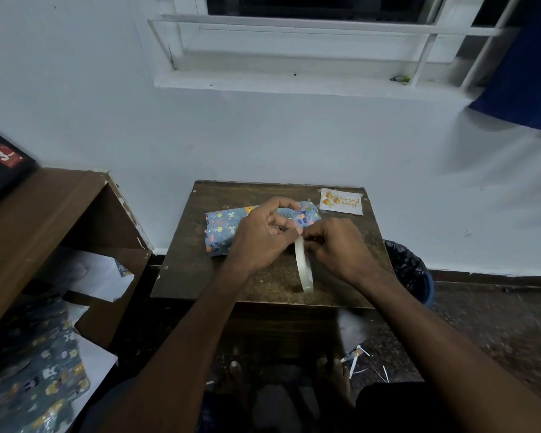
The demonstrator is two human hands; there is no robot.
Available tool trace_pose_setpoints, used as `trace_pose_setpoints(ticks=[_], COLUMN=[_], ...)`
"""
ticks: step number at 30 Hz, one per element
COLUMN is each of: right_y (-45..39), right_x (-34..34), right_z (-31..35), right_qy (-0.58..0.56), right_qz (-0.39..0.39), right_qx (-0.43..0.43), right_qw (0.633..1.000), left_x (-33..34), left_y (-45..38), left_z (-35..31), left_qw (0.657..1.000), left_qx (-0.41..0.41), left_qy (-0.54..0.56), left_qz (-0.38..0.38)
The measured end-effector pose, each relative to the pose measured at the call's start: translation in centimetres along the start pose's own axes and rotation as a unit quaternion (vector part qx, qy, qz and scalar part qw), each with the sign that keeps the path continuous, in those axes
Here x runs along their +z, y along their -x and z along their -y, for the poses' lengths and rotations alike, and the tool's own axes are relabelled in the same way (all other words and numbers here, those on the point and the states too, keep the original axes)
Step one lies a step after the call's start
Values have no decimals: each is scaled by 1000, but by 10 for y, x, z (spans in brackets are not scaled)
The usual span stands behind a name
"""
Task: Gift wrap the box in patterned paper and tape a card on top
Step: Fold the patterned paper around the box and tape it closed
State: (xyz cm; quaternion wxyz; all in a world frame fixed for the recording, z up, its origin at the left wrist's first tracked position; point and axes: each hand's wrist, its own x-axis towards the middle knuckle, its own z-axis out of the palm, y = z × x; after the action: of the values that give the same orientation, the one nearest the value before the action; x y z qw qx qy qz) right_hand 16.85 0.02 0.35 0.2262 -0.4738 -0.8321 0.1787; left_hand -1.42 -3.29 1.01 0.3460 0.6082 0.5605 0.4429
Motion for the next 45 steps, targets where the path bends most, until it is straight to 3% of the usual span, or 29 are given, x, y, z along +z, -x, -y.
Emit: trace_pose_setpoints(ticks=[10,15,22,25,30,45], right_y=[0,-5,-5,-6,-12,-25], right_x=[1,-10,-14,-10,-9,3], right_z=[-2,-14,-36,-33,-28,-32], right_qy=[-12,10,152,162,167,207], right_qz=[-2,67,57,61,-17,24], right_qx=[14,62,158,171,204,231], right_qw=[1000,996,974,970,965,950], left_x=[0,3,6,7,7,7], left_y=[1,2,3,3,2,0], left_z=[-1,-4,-12,-12,-10,-11], left_qw=[1000,999,999,999,999,998], left_qx=[9,-8,-16,-21,-21,-25], left_qy=[19,31,32,34,16,31], left_qz=[14,21,15,15,21,55])
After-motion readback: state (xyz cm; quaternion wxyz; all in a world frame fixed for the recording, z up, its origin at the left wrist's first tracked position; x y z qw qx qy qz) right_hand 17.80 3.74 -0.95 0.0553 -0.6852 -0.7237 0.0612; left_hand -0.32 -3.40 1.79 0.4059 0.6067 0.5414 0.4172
